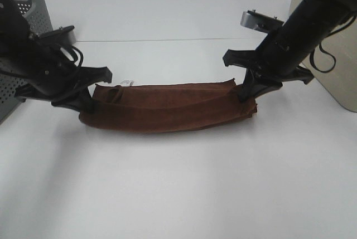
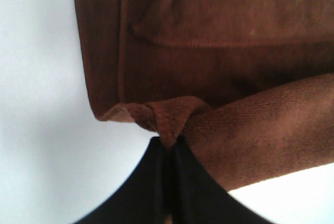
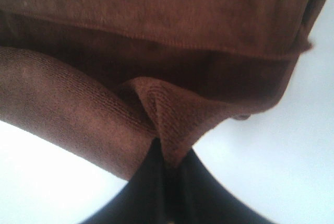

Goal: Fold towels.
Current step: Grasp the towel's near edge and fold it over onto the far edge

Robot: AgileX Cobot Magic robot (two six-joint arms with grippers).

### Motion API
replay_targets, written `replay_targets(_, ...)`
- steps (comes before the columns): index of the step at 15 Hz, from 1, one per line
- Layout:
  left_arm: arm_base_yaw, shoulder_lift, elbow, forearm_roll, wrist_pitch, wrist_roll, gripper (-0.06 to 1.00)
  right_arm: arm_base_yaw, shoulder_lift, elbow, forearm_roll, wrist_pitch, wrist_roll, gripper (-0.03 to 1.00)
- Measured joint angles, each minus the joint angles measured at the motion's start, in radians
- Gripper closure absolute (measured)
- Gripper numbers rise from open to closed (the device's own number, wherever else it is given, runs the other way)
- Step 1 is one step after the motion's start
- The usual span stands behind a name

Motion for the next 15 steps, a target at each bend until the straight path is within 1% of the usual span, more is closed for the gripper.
replay_targets(2, 0.031, 0.028, -0.072, 0.008, -0.020, -0.035, 0.94, 0.000, 0.064, -0.117, -0.030, 0.025, 0.026, 0.97)
replay_targets(5, 0.078, 0.125, -0.170, 0.015, -0.051, -0.044, 0.94, 0.000, 0.175, -0.259, -0.066, 0.025, 0.058, 0.97)
replay_targets(7, 0.083, 0.186, -0.208, 0.015, -0.082, -0.045, 0.94, 0.000, 0.237, -0.318, -0.069, 0.024, 0.060, 0.97)
replay_targets(9, 0.081, 0.237, -0.233, 0.015, -0.097, -0.045, 0.91, 0.000, 0.286, -0.347, -0.071, 0.021, 0.067, 0.95)
replay_targets(10, 0.081, 0.251, -0.238, 0.016, -0.098, -0.043, 0.85, 0.000, 0.298, -0.348, -0.072, 0.018, 0.075, 0.90)
replay_targets(11, 0.081, 0.256, -0.239, 0.017, -0.101, -0.030, 0.76, 0.000, 0.303, -0.348, -0.072, 0.015, 0.075, 0.78)
replay_targets(12, 0.081, 0.257, -0.240, 0.017, -0.105, -0.008, 0.61, 0.000, 0.303, -0.348, -0.072, 0.014, 0.080, 0.59)
replay_targets(13, 0.081, 0.257, -0.246, 0.017, -0.107, 0.019, 0.43, 0.000, 0.303, -0.351, -0.072, 0.020, 0.092, 0.40)
replay_targets(14, 0.081, 0.257, -0.248, 0.017, -0.105, 0.042, 0.28, 0.000, 0.303, -0.351, -0.072, 0.033, 0.098, 0.23)
replay_targets(15, 0.081, 0.257, -0.248, 0.018, -0.105, 0.049, 0.21, 0.000, 0.303, -0.356, -0.076, 0.058, 0.101, 0.15)
